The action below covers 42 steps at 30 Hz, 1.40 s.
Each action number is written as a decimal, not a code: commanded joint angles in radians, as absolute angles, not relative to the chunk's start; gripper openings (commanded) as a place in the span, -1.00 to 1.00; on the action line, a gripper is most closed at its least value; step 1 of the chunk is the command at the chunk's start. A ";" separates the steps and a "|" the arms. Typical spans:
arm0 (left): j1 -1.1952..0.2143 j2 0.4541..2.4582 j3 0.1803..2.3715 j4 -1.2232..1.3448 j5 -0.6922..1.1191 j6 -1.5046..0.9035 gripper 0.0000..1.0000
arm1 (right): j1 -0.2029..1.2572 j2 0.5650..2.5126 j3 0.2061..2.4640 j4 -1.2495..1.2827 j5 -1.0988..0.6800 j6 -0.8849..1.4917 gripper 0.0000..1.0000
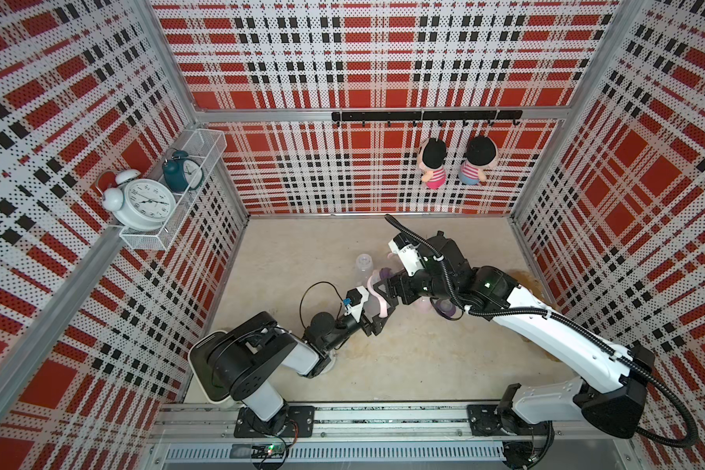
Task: Assemble the baby bottles
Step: Screw the nipple onto the baby bottle.
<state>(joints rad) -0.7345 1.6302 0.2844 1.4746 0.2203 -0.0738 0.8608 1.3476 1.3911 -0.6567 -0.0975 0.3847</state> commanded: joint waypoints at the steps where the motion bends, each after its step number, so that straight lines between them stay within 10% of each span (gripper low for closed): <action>1: -0.742 1.625 0.297 1.497 0.213 -0.044 -1.00 | 0.861 1.365 1.417 -0.616 -0.135 0.369 0.79; 42: -0.758 1.580 0.291 1.433 0.218 -0.002 -1.00 | 0.925 1.393 1.590 -0.781 -0.066 0.234 0.67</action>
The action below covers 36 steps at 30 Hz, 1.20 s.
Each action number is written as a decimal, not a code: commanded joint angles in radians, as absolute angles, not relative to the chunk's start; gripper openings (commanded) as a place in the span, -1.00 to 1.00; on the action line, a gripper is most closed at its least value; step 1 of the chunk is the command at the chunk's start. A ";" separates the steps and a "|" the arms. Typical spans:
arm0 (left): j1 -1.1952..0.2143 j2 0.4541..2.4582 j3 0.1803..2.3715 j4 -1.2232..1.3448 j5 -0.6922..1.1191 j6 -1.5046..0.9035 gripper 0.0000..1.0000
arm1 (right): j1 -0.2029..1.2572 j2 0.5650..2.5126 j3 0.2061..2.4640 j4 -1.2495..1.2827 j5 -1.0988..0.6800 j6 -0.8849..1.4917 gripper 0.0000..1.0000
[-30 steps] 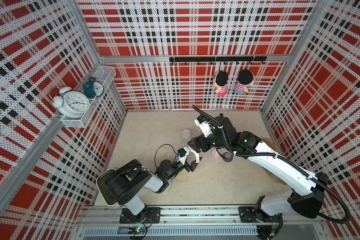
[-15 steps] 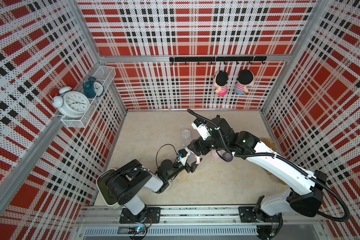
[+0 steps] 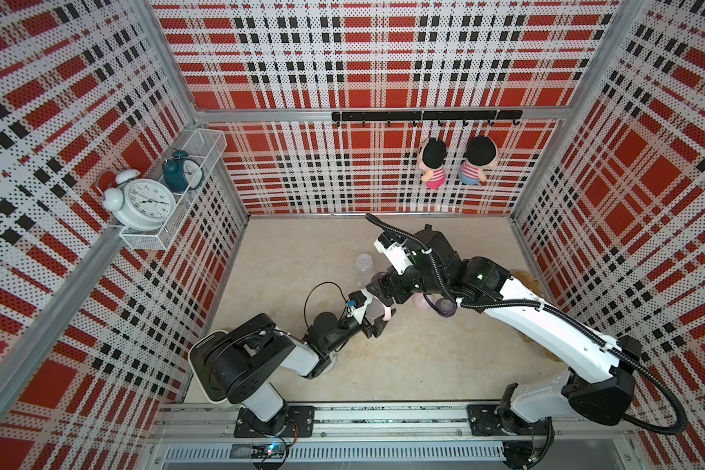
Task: Assemble the baby bottles
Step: Screw the nipple onto the baby bottle.
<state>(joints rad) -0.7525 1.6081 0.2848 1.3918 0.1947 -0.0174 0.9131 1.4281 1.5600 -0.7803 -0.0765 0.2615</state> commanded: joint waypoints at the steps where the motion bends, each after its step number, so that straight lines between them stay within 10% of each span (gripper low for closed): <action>1: -0.758 1.579 0.288 1.438 0.220 -0.001 -1.00 | 0.925 1.388 1.591 -0.781 -0.069 0.231 0.68; 36: -0.721 1.444 0.313 1.316 0.496 -0.127 -1.00 | 0.870 1.126 1.203 -0.454 -0.264 0.137 0.69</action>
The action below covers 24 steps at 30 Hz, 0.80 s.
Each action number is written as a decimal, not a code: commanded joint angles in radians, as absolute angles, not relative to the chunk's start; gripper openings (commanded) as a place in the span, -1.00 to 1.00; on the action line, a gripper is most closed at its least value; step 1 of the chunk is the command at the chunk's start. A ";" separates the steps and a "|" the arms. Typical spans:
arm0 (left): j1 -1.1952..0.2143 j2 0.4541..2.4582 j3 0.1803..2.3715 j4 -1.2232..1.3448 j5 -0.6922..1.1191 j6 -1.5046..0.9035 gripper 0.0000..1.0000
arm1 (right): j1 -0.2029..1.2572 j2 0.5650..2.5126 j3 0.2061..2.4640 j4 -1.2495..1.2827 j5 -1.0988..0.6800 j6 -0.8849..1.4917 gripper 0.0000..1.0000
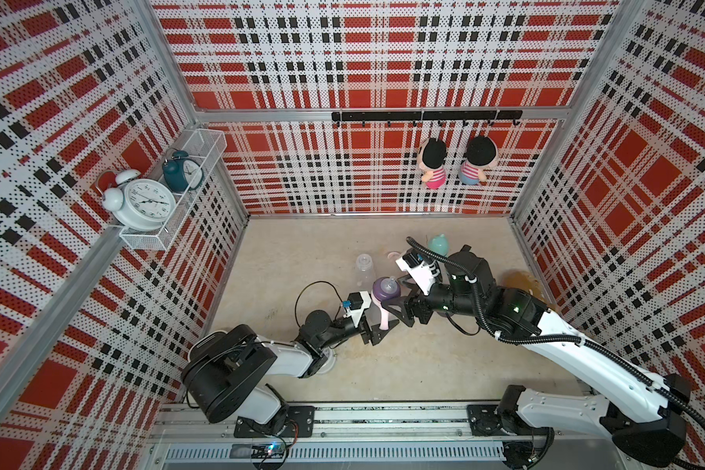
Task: Assemble the baby bottles
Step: Screw the nipple onto the baby bottle.
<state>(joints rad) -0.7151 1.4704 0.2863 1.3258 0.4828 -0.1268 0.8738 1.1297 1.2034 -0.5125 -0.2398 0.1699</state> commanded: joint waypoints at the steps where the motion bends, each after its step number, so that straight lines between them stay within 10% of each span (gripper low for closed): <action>1: -0.722 1.443 0.314 1.315 0.497 -0.127 -1.00 | 0.870 1.130 1.203 -0.451 -0.264 0.134 0.69; 24: -0.739 1.425 0.307 1.299 0.466 -0.093 -1.00 | 0.816 1.159 1.164 -0.404 -0.384 0.106 0.69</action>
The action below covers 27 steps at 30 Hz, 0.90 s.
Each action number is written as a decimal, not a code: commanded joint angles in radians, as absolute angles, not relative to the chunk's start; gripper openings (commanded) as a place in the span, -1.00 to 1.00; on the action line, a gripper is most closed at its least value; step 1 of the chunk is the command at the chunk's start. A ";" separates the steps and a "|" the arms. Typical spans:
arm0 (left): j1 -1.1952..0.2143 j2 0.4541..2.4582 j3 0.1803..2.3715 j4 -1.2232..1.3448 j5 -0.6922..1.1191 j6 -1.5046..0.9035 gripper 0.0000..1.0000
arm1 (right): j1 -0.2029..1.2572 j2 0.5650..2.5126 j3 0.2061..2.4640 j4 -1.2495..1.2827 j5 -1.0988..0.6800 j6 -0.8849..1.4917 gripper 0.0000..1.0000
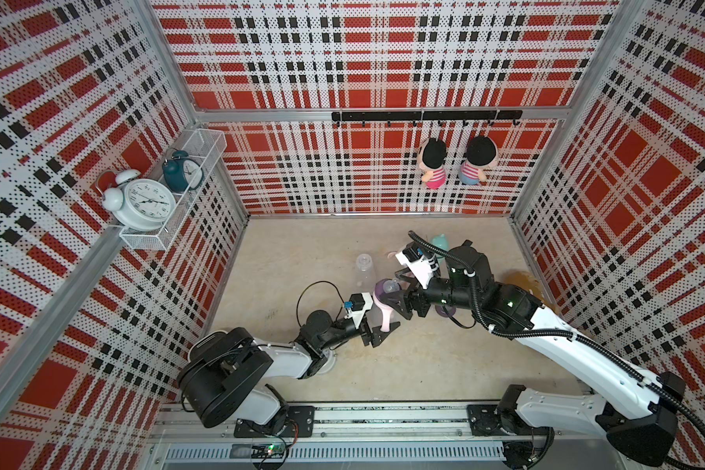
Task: Assemble the baby bottles
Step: Screw the nipple onto the baby bottle.
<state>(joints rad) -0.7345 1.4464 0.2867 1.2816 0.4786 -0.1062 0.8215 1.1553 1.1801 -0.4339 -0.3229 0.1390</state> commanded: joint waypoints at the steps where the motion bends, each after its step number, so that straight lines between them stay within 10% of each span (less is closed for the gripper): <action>1: -0.739 1.425 0.308 1.298 0.467 -0.093 -1.00 | 0.816 1.160 1.161 -0.404 -0.382 0.104 0.69; 27: -0.739 1.416 0.311 1.284 0.465 -0.086 -1.00 | 0.796 1.212 1.155 -0.410 -0.392 0.081 0.60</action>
